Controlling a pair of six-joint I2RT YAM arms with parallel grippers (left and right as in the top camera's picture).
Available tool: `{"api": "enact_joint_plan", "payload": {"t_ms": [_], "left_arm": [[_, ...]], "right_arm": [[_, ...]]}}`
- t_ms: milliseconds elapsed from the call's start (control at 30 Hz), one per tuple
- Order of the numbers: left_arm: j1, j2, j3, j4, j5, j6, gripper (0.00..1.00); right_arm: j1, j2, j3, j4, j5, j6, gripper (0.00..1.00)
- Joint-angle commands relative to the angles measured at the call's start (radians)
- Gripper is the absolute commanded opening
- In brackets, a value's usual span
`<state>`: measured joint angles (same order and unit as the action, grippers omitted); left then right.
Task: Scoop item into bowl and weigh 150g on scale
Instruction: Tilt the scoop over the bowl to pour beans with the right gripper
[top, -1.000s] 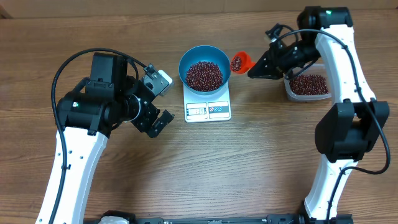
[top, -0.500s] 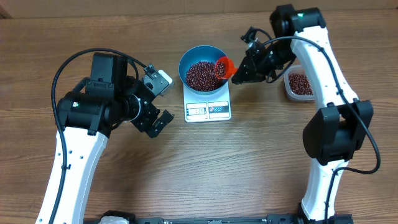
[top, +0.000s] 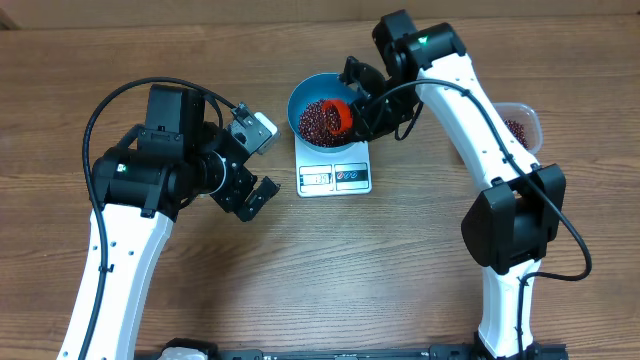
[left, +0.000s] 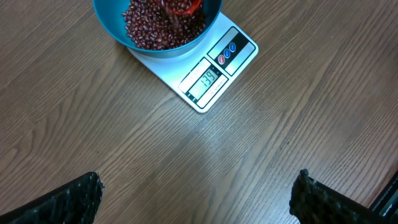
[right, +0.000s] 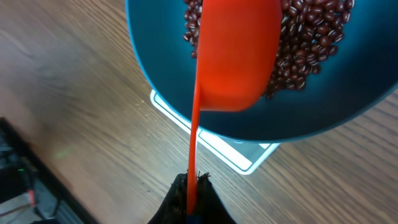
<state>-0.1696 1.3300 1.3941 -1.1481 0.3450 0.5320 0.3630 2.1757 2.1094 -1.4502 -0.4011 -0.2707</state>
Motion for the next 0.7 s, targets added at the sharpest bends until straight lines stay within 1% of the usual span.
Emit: {"api": "enact_joint_plan", "payload": {"t_ms": [0,167,667], "left_arm": [[-0.001,0.007,0.016,0.0,0.014,0.023,1.0],[-0.001,0.007,0.016,0.0,0.014,0.023,1.0],[-0.001,0.007,0.016,0.0,0.014,0.022,1.0]], "right_arm": [[0.002,-0.046,0.034,0.018,0.074,-0.015,0.04],[0.009,-0.046,0.034,0.057,0.122,-0.016,0.04],[0.012,-0.046,0.033,0.126,0.127,-0.053,0.04]]}}
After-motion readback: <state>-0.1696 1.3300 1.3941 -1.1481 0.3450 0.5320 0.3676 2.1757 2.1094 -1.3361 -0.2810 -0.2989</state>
